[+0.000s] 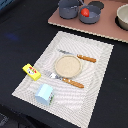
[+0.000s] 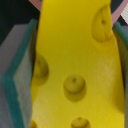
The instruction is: Interact with the objects in diverse but meaningful ways.
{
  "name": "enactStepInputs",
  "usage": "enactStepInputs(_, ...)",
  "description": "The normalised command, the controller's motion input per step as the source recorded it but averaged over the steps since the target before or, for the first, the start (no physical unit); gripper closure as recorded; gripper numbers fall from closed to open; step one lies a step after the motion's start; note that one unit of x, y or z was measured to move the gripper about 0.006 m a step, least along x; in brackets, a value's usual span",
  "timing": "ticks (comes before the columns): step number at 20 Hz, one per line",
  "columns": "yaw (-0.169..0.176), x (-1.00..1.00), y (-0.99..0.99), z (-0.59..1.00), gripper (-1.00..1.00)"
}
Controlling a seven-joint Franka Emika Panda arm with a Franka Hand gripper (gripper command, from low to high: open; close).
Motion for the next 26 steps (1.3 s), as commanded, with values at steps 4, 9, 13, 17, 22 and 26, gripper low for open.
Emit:
enactStepInputs(4,0.0,0.19,0.0,-0.21,1.0)
enactStepInputs(9,0.0,0.21,0.0,-0.18,1.0)
enactStepInputs(13,0.0,0.27,0.0,-0.12,1.0)
enactStepInputs(17,-0.01,0.35,0.0,0.0,1.0)
enactStepInputs(22,-0.03,0.38,0.0,0.0,1.0)
enactStepInputs(26,-0.042,0.42,-0.01,0.0,1.0)
